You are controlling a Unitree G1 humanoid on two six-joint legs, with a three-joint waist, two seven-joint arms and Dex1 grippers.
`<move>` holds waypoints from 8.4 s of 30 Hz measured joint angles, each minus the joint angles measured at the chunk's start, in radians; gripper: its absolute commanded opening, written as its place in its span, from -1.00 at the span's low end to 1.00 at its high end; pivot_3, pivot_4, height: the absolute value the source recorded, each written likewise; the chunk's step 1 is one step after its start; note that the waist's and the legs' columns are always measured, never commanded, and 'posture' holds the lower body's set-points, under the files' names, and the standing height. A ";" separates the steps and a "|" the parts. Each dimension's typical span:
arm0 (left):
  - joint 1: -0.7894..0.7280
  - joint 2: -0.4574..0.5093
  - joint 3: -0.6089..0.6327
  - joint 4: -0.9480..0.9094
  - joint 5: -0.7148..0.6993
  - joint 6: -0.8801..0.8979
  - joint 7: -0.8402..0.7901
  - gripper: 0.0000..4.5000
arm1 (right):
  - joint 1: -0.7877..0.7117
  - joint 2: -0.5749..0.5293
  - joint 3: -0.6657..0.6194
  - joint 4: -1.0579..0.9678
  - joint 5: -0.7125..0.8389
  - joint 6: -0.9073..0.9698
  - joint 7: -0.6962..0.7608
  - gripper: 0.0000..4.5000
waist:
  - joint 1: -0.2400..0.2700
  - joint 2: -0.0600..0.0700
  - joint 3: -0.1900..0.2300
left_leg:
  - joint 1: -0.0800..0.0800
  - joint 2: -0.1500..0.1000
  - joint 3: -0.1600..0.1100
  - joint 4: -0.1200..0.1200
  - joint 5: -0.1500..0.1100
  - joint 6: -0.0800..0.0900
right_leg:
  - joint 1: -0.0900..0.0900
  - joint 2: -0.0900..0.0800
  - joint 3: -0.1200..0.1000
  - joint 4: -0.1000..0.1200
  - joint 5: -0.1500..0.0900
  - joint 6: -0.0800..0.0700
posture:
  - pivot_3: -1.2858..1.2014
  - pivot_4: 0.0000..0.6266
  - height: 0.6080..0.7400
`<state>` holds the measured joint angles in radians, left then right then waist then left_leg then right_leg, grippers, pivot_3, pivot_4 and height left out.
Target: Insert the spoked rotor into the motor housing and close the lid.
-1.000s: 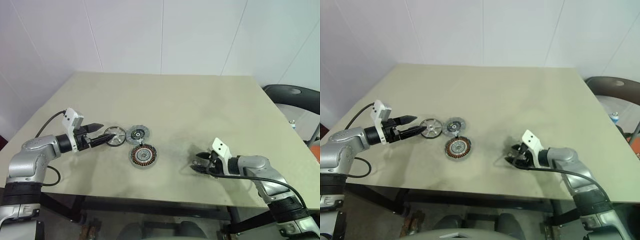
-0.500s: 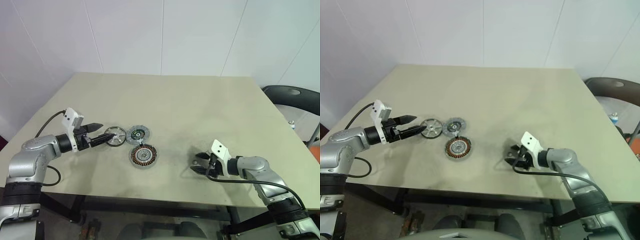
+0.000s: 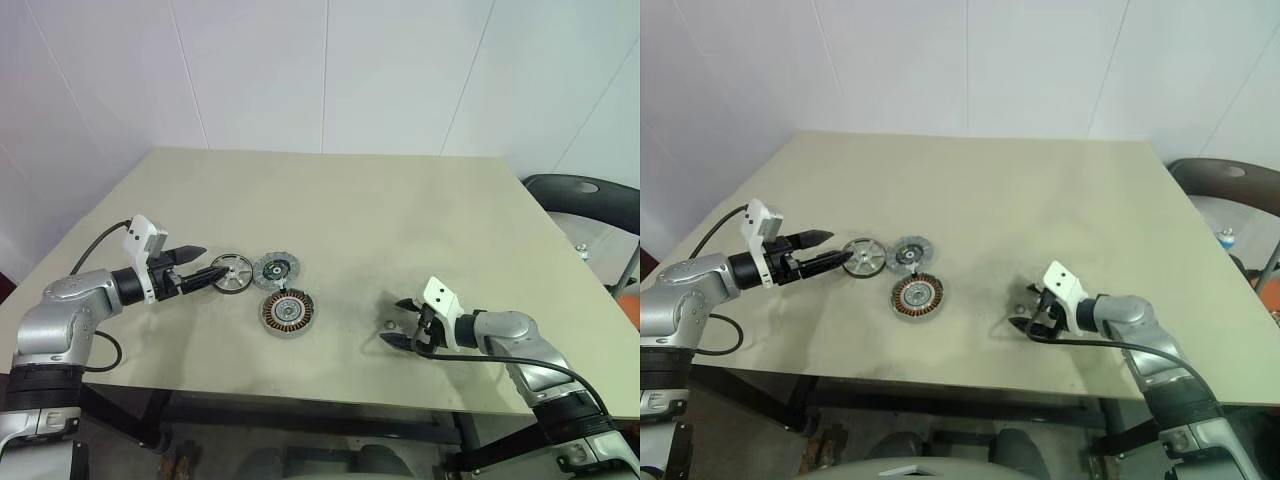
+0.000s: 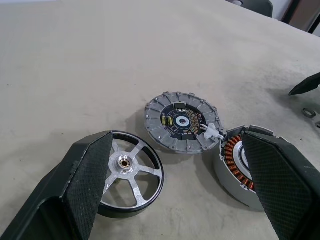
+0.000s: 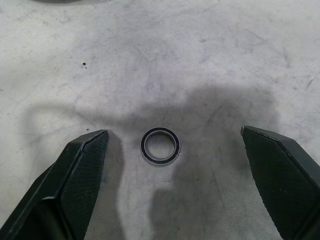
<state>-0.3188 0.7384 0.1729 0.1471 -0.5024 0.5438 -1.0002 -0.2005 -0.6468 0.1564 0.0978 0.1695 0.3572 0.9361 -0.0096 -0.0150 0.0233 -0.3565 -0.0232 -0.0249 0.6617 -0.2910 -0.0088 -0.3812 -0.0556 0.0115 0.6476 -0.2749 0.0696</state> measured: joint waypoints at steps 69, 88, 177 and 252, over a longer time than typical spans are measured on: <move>0.007 0.000 0.001 -0.006 -0.001 0.018 0.000 0.95 | -0.126 0.076 0.031 -0.140 0.045 0.192 -0.011 -0.63 | -0.001 -0.001 0.007 | -0.034 0.000 0.005 -0.013 0.000 0.000 | -0.041 -0.006 -0.001 -0.006 0.003 0.004 | 0.03 -1.00 1.00; 0.036 -0.028 0.001 -0.057 -0.004 0.040 0.005 0.95 | -0.362 0.312 0.248 0.000 0.010 0.170 0.027 -0.63 | -0.006 -0.002 0.006 | -0.033 -0.001 0.005 -0.010 0.001 -0.003 | -0.042 -0.006 -0.001 0.002 0.003 0.004 | 0.03 -1.00 1.00; 0.129 -0.032 0.032 -0.159 -0.047 0.076 0.067 0.95 | -0.499 0.503 0.161 0.338 -0.062 0.071 0.049 0.00 | -0.011 -0.001 0.007 | -0.017 -0.001 0.004 0.001 0.002 -0.004 | -0.027 -0.005 -0.001 0.015 0.003 0.003 | 0.03 -1.00 1.00; -0.047 -0.291 0.068 0.332 0.072 -0.093 0.287 0.12 | -0.468 0.463 0.142 0.288 -0.047 0.117 -0.026 -0.85 | -0.030 -0.001 0.006 | -0.018 -0.002 0.003 -0.005 0.002 -0.005 | -0.028 -0.006 -0.001 0.009 0.003 0.004 | 0.03 -1.00 1.00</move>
<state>-0.3663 0.4471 0.2409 0.4786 -0.4302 0.4507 -0.7129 -0.6689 -0.1836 0.2988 0.3858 0.1229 0.4742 0.9103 -0.0400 -0.0159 0.0298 -0.3745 -0.0248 -0.0222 0.6566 -0.2891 -0.0133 -0.4087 -0.0621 0.0103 0.6566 -0.2717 0.0732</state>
